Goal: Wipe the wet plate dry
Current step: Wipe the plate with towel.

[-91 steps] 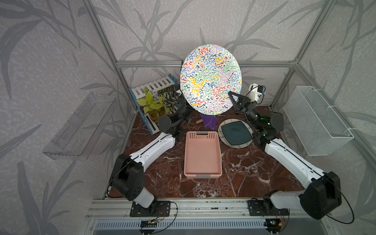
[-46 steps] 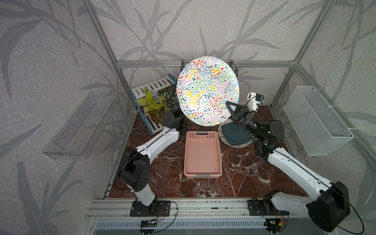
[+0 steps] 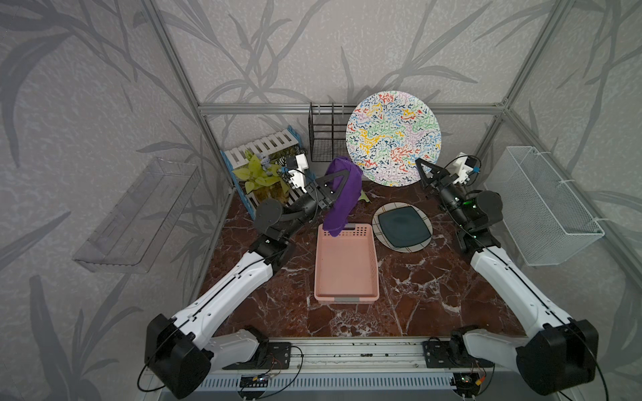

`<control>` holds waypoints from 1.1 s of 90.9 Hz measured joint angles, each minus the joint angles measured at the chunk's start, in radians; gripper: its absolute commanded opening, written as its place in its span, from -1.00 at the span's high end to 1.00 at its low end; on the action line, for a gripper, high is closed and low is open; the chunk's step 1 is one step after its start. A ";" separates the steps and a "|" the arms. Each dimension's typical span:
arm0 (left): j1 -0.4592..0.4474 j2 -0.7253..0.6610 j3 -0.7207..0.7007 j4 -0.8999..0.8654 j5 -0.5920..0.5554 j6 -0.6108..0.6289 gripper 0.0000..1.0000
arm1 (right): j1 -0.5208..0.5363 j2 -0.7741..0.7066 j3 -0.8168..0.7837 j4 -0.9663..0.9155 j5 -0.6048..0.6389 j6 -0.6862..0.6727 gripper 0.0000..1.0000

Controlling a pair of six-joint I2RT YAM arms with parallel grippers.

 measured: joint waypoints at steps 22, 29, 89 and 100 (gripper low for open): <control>0.007 0.133 0.202 -0.314 -0.111 0.310 1.00 | 0.157 -0.030 -0.009 -0.117 -0.028 -0.141 1.00; 0.021 0.207 0.253 -0.396 -0.132 0.360 1.00 | 0.177 -0.026 -0.014 -0.173 -0.024 -0.191 1.00; 0.037 0.266 0.361 -0.736 -0.139 0.654 1.00 | 0.198 0.011 -0.011 -0.269 0.009 -0.204 1.00; 0.080 0.248 0.361 -0.751 -0.161 0.671 1.00 | 0.253 0.005 -0.019 -0.283 0.014 -0.225 1.00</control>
